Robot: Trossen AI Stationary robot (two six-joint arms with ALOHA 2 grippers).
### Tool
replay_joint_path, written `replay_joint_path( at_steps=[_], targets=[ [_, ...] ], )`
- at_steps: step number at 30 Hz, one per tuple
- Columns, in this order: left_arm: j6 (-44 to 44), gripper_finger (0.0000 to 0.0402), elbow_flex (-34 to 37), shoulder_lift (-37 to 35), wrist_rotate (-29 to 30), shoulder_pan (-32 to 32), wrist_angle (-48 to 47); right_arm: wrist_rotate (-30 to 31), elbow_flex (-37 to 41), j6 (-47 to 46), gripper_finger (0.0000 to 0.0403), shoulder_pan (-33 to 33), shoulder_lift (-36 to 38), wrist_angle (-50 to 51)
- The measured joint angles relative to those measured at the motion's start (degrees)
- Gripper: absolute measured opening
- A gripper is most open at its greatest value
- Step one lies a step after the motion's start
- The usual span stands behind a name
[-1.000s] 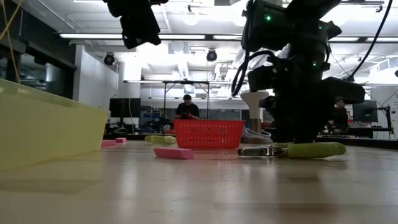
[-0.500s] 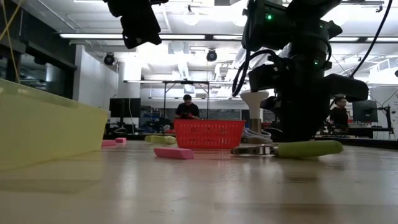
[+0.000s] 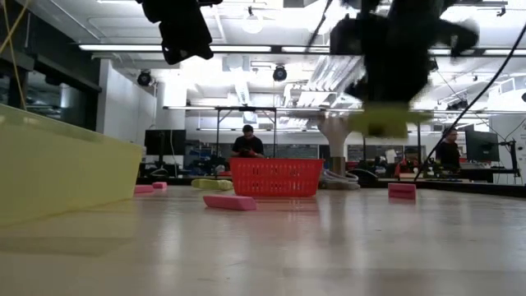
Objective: Pick & Place School Supplies
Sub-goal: Put the green paper puncher into the blue bin
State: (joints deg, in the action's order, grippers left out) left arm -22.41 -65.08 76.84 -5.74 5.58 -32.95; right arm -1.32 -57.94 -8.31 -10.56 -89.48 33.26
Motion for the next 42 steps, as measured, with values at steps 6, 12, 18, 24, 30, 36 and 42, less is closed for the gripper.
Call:
replay_joint_path(
  at_steps=[6,12,18,24,30,36,42],
  targets=[
    [0.0,0.0102,0.0,0.0,0.0,0.0,0.0,3.6,-0.7,-8.9,0.0038,-6.0,8.6,1.9],
    [0.0,0.0102,0.0,0.0,0.0,0.0,0.0,8.9,-0.7,-17.4,0.0038,-16.5,13.0,4.6],
    [-0.1,0.0102,0.0,0.0,0.0,0.0,0.0,12.5,-0.7,-27.0,0.0037,-26.4,11.8,8.4],
    [-0.2,0.0102,0.0,0.0,-0.1,0.0,0.0,15.0,-0.7,-35.8,0.0037,-34.5,10.3,8.9],
    [-0.3,0.0102,0.0,0.0,-0.1,0.0,0.0,17.8,-0.1,-45.6,0.0037,-42.0,8.8,9.6],
    [-0.3,0.0102,0.0,0.0,-0.2,0.0,0.0,17.3,0.0,-50.7,0.0037,-46.3,4.6,10.1],
    [-0.3,0.0102,0.0,0.0,-0.2,0.0,0.0,15.3,-0.1,-52.1,0.0037,-47.5,0.0,10.5]
  ],
)
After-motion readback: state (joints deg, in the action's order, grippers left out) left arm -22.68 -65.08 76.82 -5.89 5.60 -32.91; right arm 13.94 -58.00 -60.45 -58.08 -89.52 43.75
